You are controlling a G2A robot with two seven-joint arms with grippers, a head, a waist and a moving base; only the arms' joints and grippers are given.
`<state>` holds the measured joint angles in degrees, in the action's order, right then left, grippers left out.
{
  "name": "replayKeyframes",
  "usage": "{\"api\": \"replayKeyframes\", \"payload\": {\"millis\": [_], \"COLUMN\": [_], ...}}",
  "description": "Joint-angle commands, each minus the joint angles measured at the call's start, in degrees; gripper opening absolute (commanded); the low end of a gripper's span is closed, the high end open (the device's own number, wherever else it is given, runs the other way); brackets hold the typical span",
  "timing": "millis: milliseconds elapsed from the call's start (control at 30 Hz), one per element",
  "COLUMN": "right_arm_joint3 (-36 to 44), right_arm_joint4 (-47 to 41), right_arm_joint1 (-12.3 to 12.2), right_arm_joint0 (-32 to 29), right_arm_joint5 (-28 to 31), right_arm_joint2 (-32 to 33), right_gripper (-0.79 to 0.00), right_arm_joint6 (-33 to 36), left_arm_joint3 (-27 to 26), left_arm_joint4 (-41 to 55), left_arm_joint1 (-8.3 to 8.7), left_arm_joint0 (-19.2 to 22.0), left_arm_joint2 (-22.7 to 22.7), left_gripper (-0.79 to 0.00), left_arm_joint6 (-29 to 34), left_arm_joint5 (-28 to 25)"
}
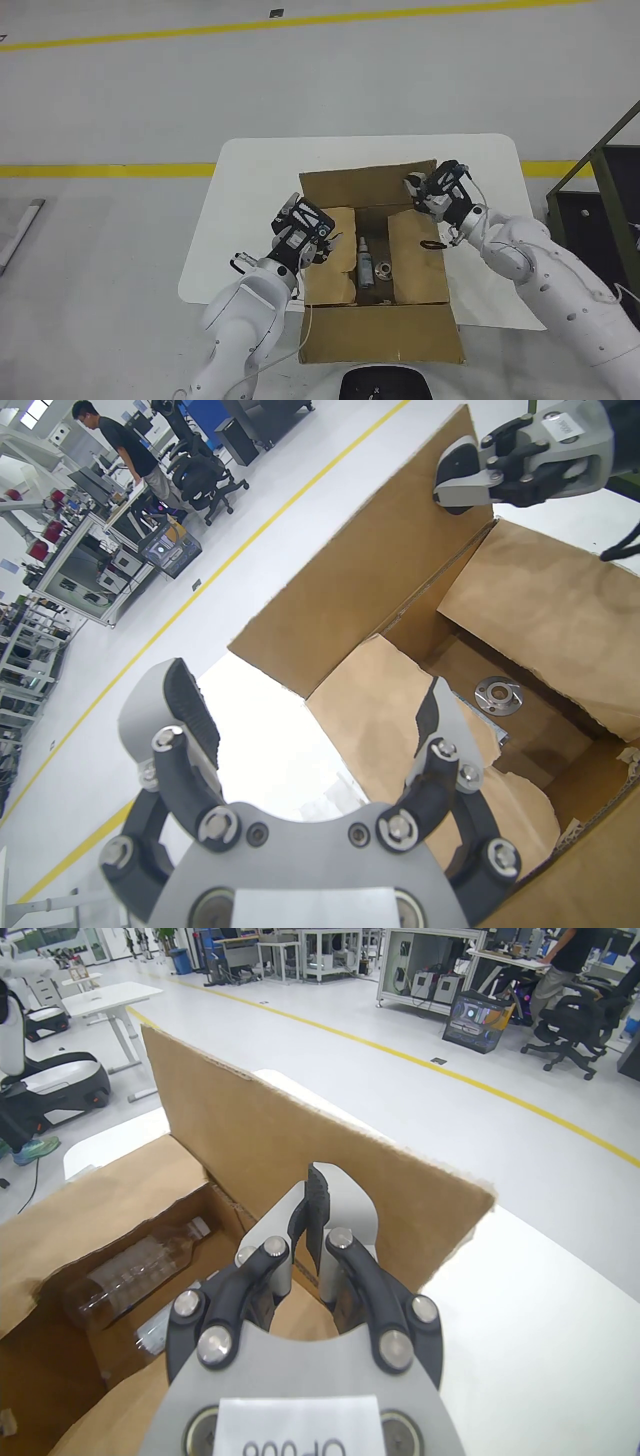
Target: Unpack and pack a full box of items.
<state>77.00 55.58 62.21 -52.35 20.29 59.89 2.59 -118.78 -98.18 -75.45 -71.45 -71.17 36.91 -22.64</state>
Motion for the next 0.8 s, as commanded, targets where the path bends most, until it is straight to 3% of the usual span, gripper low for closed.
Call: {"api": "replayKeyframes", "payload": {"millis": [0, 400, 600, 767], "right_arm_joint3": [-2.6, -10.4, -7.9, -1.8], "right_arm_joint4": [-0.6, -3.5, -5.6, -3.5], "right_arm_joint1": [0.8, 3.5, 3.2, 1.4], "right_arm_joint0": [2.0, 7.3, 5.5, -0.6], "right_arm_joint5": [-1.0, -1.2, 0.9, 1.6], "right_arm_joint2": [-1.5, -5.5, -2.1, 4.9], "right_gripper": [-0.785, -0.785, -0.785, -0.785], "right_arm_joint6": [0.1, 3.6, -1.5, -7.2], "left_arm_joint3": [0.0, 0.0, 0.0, 0.0], "left_arm_joint4": [0.0, 0.0, 0.0, 0.0], "left_arm_joint1": [0.0, 0.0, 0.0, 0.0], "left_arm_joint0": [0.0, 0.0, 0.0, 0.0], "left_arm_joint2": [0.0, 0.0, 0.0, 0.0], "left_gripper": [0.0, 0.0, 0.0, 0.0], "left_arm_joint6": [0.0, 0.0, 0.0, 0.0], "left_arm_joint5": [0.0, 0.0, 0.0, 0.0]}}
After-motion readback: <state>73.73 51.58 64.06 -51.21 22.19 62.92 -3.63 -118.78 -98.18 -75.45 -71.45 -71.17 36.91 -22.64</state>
